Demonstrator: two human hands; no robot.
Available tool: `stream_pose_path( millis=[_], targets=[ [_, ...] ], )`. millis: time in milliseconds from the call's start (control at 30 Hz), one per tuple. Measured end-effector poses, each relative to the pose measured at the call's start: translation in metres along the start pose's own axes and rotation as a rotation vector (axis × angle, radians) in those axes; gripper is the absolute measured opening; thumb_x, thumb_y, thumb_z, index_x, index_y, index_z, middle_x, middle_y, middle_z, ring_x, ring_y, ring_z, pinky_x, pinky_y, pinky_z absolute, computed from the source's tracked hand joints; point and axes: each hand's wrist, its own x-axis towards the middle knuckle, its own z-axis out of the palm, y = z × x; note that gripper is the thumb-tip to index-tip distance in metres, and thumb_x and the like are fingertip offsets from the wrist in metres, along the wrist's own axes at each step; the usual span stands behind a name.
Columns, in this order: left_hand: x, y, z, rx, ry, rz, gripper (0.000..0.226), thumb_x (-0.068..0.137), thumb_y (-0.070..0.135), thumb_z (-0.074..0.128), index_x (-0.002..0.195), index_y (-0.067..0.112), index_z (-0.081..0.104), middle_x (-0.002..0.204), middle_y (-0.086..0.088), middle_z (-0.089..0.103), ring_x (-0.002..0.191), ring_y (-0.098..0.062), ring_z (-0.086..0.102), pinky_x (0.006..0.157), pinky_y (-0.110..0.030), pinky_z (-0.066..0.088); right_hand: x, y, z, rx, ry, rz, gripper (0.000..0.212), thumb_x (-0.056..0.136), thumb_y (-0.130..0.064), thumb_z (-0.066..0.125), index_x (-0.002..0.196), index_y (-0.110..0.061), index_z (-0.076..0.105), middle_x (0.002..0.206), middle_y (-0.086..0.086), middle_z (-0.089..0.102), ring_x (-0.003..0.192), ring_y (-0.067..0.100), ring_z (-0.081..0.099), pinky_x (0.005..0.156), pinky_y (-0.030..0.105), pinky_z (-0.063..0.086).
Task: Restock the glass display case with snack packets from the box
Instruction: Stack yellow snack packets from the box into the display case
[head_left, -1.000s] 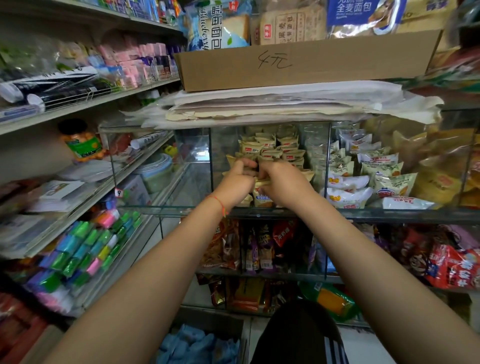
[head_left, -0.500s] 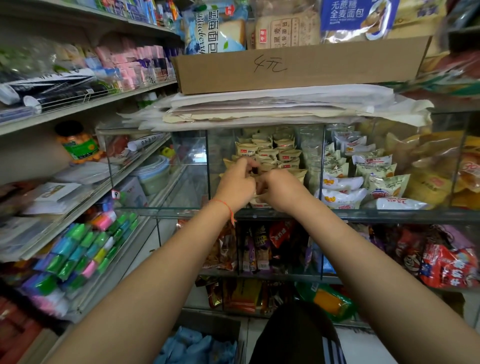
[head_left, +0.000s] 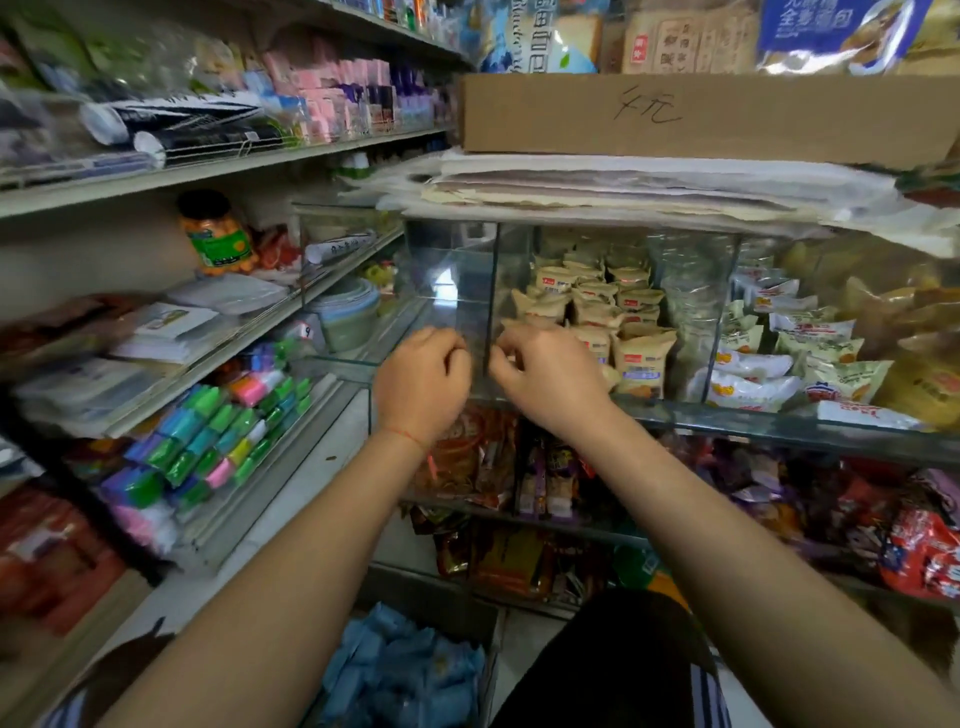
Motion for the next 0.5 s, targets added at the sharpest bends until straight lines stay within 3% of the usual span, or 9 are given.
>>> stream_pose_path(
  millis=[100, 200, 333, 500],
  targets=[
    [-0.036, -0.068, -0.013, 0.082, -0.040, -0.250, 0.026, 0.086, 0.025, 0.045, 0.079, 0.012, 0.067, 0.083, -0.008, 0.064, 0.075, -0.028, 0.059, 0.060, -0.037, 0.048, -0.008, -0.038, 0.053, 0.091, -0.119, -0.113, 0.022, 0.089, -0.032, 0.052, 0.082, -0.015, 0.065, 0.083, 0.003, 0.060, 0.077, 0.023, 0.058, 0.062, 0.034, 0.048],
    [-0.084, -0.139, -0.022, 0.149, -0.221, -0.451, 0.019, 0.088, 0.021, 0.050, 0.085, 0.015, 0.068, 0.093, -0.009, 0.065, 0.084, -0.029, 0.061, 0.068, -0.036, 0.050, -0.021, -0.068, 0.121, 0.108, -0.353, -0.150, 0.021, 0.091, -0.030, 0.052, 0.086, -0.016, 0.067, 0.086, 0.002, 0.063, 0.080, 0.021, 0.060, 0.063, 0.031, 0.046],
    [-0.157, -0.220, -0.026, 0.104, -0.529, -0.754, 0.023, 0.092, 0.023, 0.049, 0.096, 0.013, 0.069, 0.107, -0.010, 0.067, 0.097, -0.027, 0.060, 0.078, -0.030, 0.048, -0.045, -0.089, 0.221, 0.151, -0.713, -0.050, 0.021, 0.091, -0.025, 0.053, 0.072, -0.017, 0.059, 0.083, 0.009, 0.065, 0.079, 0.026, 0.063, 0.063, 0.035, 0.048],
    [-0.245, -0.309, -0.007, -0.025, -0.567, -1.150, 0.026, 0.092, 0.024, 0.052, 0.103, 0.008, 0.070, 0.113, -0.012, 0.067, 0.103, -0.028, 0.060, 0.084, -0.030, 0.049, -0.085, -0.099, 0.354, 0.192, -1.054, 0.134, 0.019, 0.092, -0.019, 0.054, 0.091, -0.007, 0.069, 0.097, 0.015, 0.069, 0.093, 0.029, 0.063, 0.072, 0.030, 0.045]
  ],
)
